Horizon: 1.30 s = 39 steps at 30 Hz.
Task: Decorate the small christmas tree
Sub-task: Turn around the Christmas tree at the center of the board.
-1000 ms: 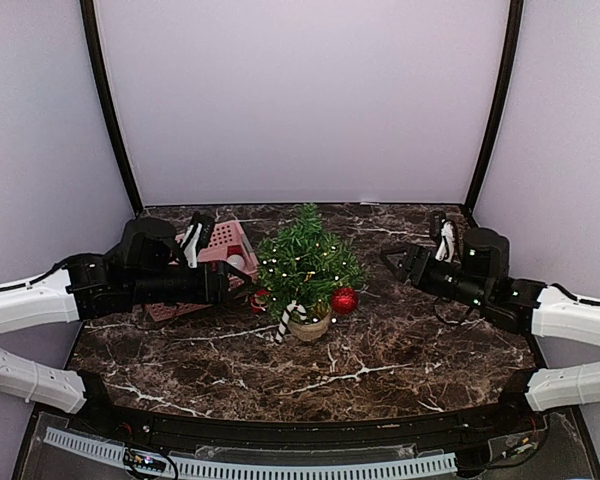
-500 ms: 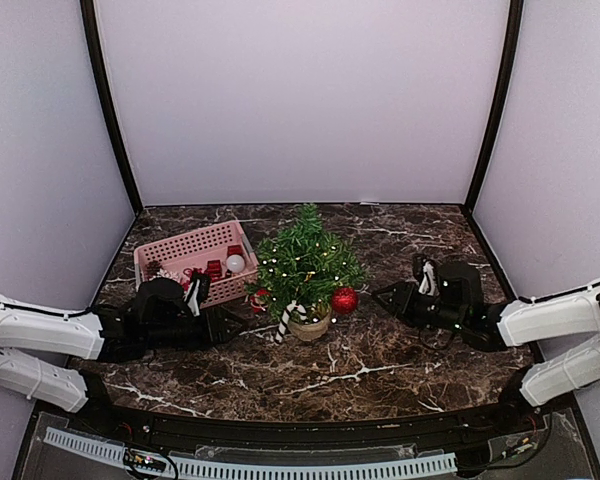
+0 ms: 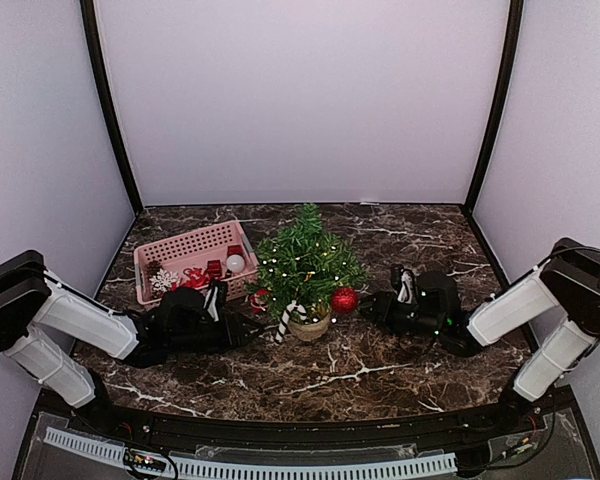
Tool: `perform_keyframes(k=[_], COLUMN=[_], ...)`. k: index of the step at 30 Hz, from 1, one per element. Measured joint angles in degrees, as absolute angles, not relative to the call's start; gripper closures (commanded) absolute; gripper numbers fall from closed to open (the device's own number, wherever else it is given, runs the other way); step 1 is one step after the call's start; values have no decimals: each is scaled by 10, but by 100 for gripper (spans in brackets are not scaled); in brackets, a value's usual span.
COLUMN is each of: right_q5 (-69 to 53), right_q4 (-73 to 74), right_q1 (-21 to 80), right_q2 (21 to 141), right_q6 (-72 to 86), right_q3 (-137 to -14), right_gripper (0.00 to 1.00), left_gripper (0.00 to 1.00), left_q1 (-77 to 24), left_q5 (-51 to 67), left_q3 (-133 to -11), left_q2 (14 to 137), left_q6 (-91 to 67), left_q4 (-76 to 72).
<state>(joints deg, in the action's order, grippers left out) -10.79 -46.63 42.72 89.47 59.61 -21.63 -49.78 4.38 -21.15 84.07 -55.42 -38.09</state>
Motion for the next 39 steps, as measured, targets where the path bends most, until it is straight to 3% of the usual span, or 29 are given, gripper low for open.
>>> perform_keyframes(k=[15, 39], right_q5=[-147, -157], right_q4=[-578, -609], right_q1=[446, 469], right_q2=[1018, 1031], right_q6=[627, 643], right_q3=[-270, -273], right_gripper=[64, 71], left_gripper=[46, 45], left_q1=[-498, -498], left_q5=[40, 41], left_q3=[-237, -310], left_q2=[965, 1037], left_q6=[-547, -486], left_q4=[-480, -497])
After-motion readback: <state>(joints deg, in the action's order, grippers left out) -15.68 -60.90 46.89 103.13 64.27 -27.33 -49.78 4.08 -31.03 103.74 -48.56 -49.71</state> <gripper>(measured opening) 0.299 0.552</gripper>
